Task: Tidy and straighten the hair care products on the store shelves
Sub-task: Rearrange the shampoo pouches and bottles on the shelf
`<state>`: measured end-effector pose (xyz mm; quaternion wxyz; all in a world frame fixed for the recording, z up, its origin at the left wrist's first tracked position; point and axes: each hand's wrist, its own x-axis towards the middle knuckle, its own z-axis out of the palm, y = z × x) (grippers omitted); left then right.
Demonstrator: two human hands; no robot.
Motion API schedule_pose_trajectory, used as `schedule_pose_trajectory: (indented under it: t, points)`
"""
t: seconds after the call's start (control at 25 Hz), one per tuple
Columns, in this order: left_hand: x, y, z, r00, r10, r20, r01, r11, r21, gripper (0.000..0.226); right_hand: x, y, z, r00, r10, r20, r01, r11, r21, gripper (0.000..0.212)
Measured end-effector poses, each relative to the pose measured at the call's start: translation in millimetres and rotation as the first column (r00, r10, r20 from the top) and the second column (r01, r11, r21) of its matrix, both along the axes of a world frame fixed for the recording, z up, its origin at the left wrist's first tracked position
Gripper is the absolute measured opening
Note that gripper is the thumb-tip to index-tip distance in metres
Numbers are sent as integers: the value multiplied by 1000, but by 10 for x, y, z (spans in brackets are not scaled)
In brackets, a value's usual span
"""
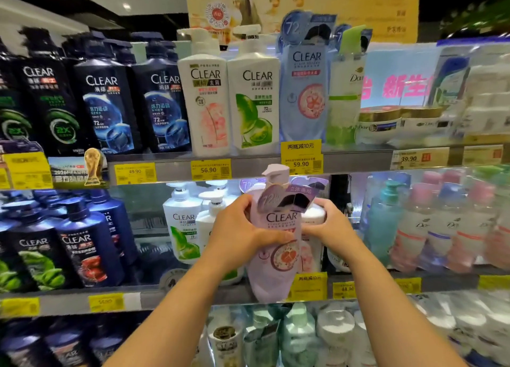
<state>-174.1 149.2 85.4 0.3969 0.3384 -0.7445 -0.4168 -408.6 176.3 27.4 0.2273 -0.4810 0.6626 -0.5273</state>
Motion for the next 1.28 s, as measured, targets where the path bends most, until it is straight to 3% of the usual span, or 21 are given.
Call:
schedule_pose_trajectory:
  t: [0.16, 0.32, 0.68, 0.88, 1.28]
  points:
    - [-122, 82, -25, 998, 68, 6, -68, 998, -5, 67, -43, -13, -4, 996, 56, -68, -56, 998, 8, 79]
    - [-194, 164, -25, 994, 106, 4, -106, 994, -7, 64, -127, 41, -70, 992, 95, -84, -96, 995, -1, 66]
    - [-327, 283, 11, 991, 132, 22, -132, 991, -26, 62, -460, 396, 156, 952, 189, 239, -126, 958, -256, 66]
    - [-542, 249, 1, 985, 155, 78, -149, 986, -78, 59, -739, 702, 361, 942, 215, 257, -118, 931, -345, 58]
    - [-1051, 182, -265, 984, 160, 74, -156, 986, -64, 65, -985, 1057, 334, 918, 277, 285, -140, 897, -420, 74]
